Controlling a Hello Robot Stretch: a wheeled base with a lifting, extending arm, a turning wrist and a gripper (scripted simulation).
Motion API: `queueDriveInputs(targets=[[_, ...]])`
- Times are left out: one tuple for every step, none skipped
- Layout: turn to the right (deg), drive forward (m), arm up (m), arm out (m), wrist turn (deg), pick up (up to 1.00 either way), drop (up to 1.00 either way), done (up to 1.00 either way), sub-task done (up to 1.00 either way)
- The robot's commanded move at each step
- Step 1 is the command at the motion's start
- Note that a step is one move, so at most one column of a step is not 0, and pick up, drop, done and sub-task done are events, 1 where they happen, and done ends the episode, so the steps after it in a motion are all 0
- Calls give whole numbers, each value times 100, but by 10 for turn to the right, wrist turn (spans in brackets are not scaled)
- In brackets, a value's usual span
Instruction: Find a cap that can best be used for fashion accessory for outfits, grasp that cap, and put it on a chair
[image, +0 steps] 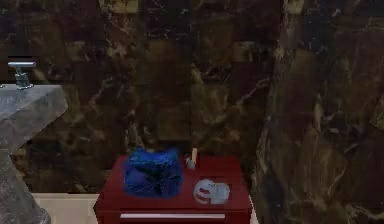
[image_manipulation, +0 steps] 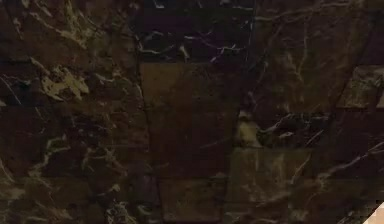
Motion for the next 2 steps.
queueDriveInputs(targets=[[-450,0,0,0,0,0,0,0,0],[-330,0,0,0,0,0,0,0,0]])
